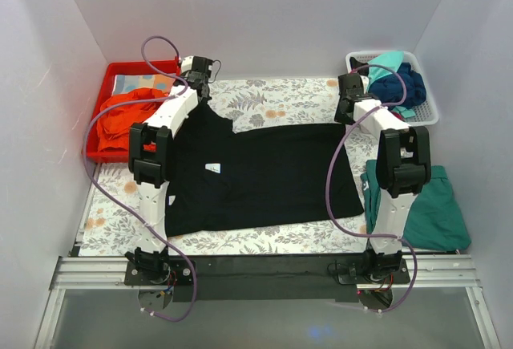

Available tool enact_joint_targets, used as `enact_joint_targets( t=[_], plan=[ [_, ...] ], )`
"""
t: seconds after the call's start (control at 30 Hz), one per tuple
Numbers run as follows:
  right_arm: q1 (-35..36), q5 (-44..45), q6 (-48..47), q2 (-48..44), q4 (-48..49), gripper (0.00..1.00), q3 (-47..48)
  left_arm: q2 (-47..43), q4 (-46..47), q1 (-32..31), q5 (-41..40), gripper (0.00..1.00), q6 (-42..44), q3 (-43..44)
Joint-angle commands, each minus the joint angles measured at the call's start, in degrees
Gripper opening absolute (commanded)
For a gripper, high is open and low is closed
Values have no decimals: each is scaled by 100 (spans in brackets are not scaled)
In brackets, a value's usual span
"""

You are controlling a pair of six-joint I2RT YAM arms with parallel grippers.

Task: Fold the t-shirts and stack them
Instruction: Grap the side of the flattened tshirt furthest away from the robot with both arms, then fold the other side of the tshirt into a rectangle

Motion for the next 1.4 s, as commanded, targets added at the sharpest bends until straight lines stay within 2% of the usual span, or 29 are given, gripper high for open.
enact_joint_targets(
  t=[0.0,0.23,0.53,0.8,1.0,1.13,1.37],
  plan=[
    [-20,155,-34,-706,-6,1,-36,-853,47,16,-202,0,21,48],
    [-20,23,1,-1136,-6,1,-308,-1204,-40,16,-167,0,-119,-250],
    [-20,-100,106,-1901,196,1,-1477,-2004,-199,7,-431,0,-760,-1287],
    [-29,-47,203,-2639,240,1,-2311,-3041,-225,7,-273,0,-1279,-2455],
    [-20,-3,370,-3246,293,1,-3120,-3709,-1014,-2,-378,0,-1902,-3036],
    [-38,-82,475,-3606,441,1,-3884,-4227,-1297,-2,-176,0,-2727,-3834],
    [-38,-82,537,-3861,548,1,-4457,-5475,-1113,-2,96,0,-3222,-5312]
  ],
)
